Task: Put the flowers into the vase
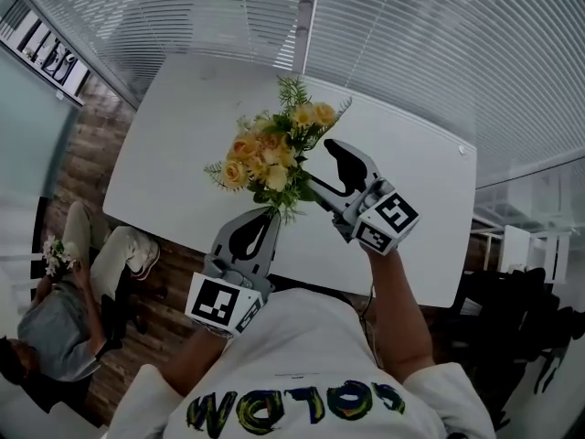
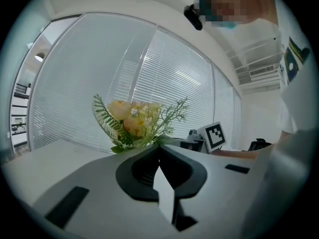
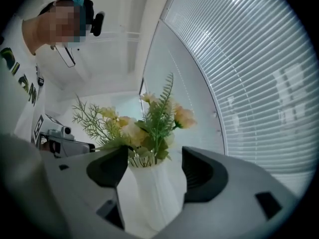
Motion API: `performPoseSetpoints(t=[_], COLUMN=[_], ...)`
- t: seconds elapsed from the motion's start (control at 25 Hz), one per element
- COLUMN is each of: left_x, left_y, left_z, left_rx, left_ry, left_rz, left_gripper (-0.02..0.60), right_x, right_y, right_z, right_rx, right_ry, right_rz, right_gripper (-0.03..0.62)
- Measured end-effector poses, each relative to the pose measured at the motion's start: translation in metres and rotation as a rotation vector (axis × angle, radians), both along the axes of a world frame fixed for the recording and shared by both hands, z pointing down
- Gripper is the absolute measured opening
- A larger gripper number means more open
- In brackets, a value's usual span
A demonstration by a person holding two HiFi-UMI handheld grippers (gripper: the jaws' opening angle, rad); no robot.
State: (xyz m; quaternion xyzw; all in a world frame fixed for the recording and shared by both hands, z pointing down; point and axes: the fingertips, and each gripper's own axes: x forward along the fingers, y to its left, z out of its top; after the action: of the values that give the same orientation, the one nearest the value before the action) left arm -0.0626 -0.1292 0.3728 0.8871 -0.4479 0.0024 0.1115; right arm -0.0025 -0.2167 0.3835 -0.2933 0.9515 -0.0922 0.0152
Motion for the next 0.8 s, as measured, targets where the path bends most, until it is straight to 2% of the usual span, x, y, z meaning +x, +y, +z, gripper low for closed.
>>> performPoseSetpoints(t=[0.24, 0.8], left_x=[0.002, 0.031], left_y=[-0.004, 0.01], left_z=[-0.002, -0.015], left_rx=[0.001, 0.042], left_ry=[0.008, 0.022], left_rz=[0.014, 0.09], left_gripper=[0.014, 0.014], right_x=[0.022, 0.1], right_y=[0.002, 0.053], right_z=[0.002, -0.022], right_rx=[-0.011, -0.009], right_ry=[0.026, 0.096], right_rz=[0.06, 0.317], right_gripper=[0.32, 0.154])
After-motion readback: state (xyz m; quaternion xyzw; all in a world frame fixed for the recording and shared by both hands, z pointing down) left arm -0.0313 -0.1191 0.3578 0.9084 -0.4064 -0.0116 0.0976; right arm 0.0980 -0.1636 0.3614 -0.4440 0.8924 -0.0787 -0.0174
